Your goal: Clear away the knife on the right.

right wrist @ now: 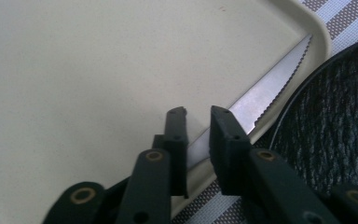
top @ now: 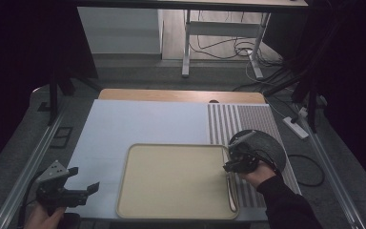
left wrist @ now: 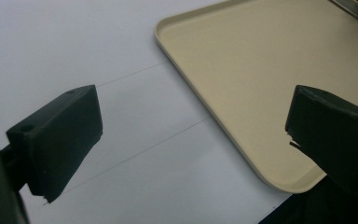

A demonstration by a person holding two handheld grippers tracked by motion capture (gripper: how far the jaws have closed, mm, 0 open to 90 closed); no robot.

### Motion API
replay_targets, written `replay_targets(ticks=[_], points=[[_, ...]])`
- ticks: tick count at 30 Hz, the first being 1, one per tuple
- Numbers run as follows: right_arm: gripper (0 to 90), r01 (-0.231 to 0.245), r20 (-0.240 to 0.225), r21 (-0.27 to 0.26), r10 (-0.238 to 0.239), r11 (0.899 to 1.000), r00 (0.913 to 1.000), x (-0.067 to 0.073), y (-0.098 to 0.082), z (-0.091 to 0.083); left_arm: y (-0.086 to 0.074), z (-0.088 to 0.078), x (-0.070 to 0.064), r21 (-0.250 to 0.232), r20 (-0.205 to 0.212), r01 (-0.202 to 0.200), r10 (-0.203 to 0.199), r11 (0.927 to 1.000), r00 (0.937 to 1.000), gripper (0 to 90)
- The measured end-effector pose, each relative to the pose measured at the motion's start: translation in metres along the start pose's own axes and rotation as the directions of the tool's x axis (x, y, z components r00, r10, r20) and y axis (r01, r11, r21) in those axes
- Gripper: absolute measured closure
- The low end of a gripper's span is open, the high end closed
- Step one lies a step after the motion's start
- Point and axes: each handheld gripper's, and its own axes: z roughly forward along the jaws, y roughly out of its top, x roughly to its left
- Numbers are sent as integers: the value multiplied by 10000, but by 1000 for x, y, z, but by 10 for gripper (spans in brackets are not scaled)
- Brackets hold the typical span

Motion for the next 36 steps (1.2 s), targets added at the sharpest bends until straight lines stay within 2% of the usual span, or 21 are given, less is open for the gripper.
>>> replay_targets(ticks=[5, 18, 22, 36], points=[[638, -104, -34, -178, 104, 9998, 9999, 4, -1, -5, 0, 0, 0, 15, -7, -11, 11, 10000, 10000, 35], [400, 0, 196, -666, 13, 9978, 9998, 14, -5, -18, 0, 0, 0, 22, -12, -3, 3, 10000, 10000, 34], [348, -86, 192, -642, 99, 9979, 9998, 15, -8, -20, 0, 0, 0, 20, -12, 0, 0, 10000, 10000, 34], [137, -224, 601, -791, 272, 9966, 9978, 16, -20, -24, 0, 0, 0, 24, -17, -3, 3, 10000, 10000, 34]])
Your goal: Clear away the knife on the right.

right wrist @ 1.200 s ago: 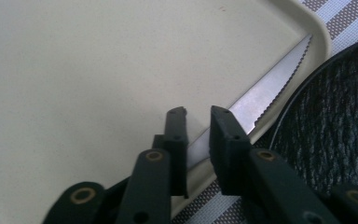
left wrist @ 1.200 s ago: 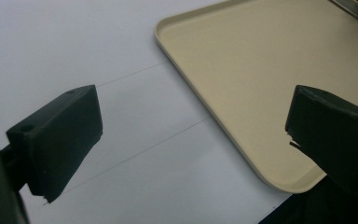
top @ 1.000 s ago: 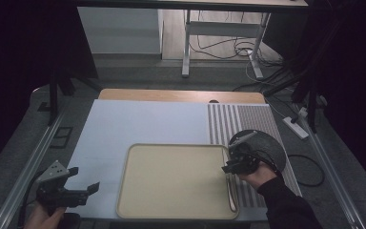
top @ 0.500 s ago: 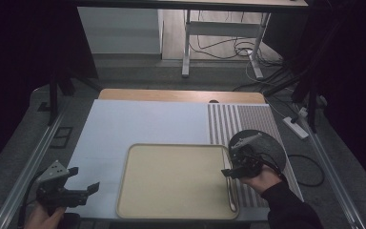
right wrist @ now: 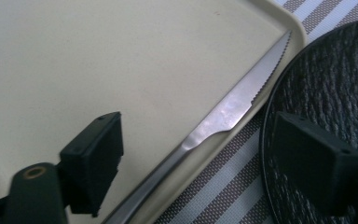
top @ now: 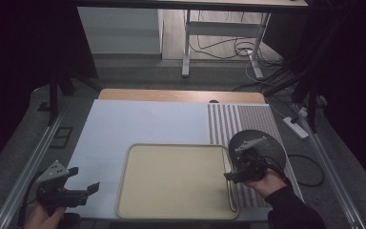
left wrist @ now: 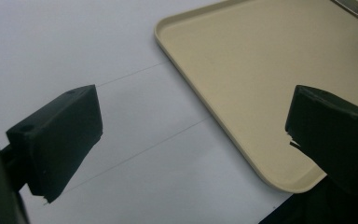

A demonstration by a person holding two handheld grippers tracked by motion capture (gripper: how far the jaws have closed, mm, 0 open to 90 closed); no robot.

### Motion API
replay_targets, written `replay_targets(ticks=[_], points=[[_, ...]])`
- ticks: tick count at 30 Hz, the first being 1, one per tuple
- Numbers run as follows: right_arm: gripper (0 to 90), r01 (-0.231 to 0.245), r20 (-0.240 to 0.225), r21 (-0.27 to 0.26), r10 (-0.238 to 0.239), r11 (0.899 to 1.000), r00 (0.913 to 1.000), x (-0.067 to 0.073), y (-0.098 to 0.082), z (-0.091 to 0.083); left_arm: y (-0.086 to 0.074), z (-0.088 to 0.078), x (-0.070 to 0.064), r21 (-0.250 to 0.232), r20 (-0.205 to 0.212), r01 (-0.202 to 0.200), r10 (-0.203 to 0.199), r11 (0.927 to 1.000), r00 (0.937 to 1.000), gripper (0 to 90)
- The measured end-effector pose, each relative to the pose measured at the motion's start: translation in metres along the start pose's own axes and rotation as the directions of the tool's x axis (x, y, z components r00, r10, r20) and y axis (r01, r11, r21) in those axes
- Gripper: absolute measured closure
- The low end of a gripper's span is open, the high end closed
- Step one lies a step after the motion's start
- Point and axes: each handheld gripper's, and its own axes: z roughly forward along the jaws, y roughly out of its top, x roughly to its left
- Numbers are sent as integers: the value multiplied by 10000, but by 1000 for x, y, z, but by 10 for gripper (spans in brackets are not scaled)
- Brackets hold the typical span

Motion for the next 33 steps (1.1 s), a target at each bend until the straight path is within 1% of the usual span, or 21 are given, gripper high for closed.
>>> replay_targets(ticks=[4, 7, 10, 14, 17, 23, 33], points=[[93, -66, 70, -102, 67, 9999, 10000, 0, -4, 0, 0, 0, 0, -2, 0, -1, 1, 10000, 10000, 34], [29, -55, 138, -166, 57, 9998, 9999, -1, -7, 0, 0, 0, 0, -2, -1, 1, -1, 10000, 10000, 34], [1, -83, 238, -329, 91, 9994, 9997, -2, -11, -2, 0, 0, 0, -6, 0, 11, -11, 10000, 10000, 34], [0, -150, 422, -545, 173, 9984, 9990, -3, -15, -6, 0, 0, 0, -10, -4, 12, -12, 10000, 10000, 34], [0, -208, 449, -740, 242, 9970, 9987, -3, -18, -10, 0, 0, 0, -16, -2, 14, -14, 10000, 10000, 35], [0, -302, 672, -1002, 371, 9945, 9971, -4, -25, -18, 0, 0, 0, -11, -3, 15, -15, 10000, 10000, 34], [0, -675, 991, -1308, 808, 9891, 9918, -5, -39, -30, 0, 0, 1, -22, 8, 40, -40, 10000, 10000, 35]])
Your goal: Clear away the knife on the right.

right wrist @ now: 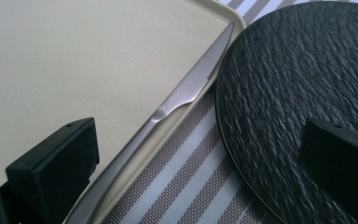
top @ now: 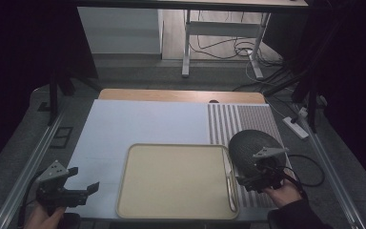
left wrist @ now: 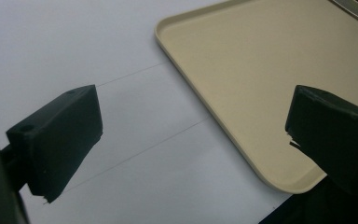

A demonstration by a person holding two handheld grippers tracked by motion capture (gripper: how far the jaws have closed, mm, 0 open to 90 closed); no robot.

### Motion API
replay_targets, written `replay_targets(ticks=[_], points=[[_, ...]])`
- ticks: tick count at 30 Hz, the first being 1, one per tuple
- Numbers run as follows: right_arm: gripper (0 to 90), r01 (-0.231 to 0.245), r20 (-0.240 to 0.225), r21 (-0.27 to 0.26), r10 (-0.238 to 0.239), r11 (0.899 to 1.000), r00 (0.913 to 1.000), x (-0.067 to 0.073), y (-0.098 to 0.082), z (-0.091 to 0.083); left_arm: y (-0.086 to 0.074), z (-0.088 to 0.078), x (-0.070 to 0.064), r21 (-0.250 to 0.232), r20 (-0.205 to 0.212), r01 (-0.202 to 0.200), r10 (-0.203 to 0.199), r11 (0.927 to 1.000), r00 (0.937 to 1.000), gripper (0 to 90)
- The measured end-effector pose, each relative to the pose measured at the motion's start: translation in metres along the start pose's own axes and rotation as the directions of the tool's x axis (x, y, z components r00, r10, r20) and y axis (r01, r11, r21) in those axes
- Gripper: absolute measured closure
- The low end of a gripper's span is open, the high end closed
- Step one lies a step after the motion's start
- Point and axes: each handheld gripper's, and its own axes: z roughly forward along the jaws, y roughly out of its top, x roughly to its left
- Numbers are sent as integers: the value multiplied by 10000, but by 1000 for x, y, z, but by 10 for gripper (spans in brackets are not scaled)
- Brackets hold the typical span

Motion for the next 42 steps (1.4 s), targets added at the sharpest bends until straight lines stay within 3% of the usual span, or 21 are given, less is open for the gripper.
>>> replay_targets(ticks=[24, 42], points=[[0, -713, 296, -574, 731, 9958, 9969, -9, -23, -26, 0, 0, 0, -16, 5, 60, -59, 10000, 10000, 34], [0, -899, 584, -746, 944, 9931, 9938, -12, -34, -39, -1, -1, 1, -49, 28, 123, -123, 9999, 9999, 34]])
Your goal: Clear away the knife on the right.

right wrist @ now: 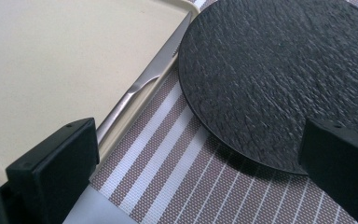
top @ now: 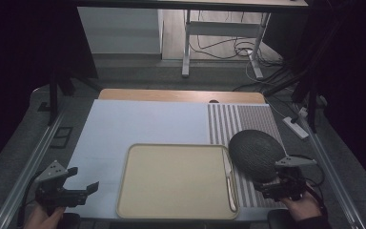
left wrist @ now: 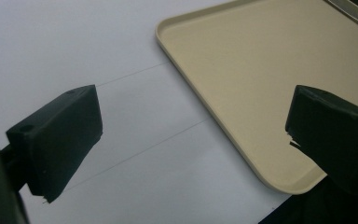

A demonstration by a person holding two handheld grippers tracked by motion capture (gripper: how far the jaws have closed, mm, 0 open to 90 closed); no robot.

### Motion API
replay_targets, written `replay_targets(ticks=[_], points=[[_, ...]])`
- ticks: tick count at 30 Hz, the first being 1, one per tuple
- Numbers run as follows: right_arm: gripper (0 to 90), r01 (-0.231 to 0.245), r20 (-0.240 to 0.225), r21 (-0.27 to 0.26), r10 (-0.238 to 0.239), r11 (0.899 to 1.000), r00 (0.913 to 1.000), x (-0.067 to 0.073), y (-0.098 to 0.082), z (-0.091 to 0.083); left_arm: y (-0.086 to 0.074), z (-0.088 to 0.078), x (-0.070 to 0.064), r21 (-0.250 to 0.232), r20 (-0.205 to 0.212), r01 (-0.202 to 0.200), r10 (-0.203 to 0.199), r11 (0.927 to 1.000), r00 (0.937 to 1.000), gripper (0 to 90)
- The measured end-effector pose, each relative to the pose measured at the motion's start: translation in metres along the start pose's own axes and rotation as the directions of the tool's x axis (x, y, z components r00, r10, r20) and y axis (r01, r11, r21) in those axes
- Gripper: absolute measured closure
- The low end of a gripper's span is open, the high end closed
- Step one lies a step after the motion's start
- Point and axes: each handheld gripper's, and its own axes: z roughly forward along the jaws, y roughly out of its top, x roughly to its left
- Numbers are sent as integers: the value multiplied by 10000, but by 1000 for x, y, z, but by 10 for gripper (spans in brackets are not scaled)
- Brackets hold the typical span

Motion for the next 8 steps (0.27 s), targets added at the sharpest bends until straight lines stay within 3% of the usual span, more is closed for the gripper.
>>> replay_targets(ticks=[8], points=[[0, -68, 25, 12, 68, 10000, 10000, -2, -3, -3, 0, 0, 0, -37, 24, 21, -21, 10000, 10000, 34]])
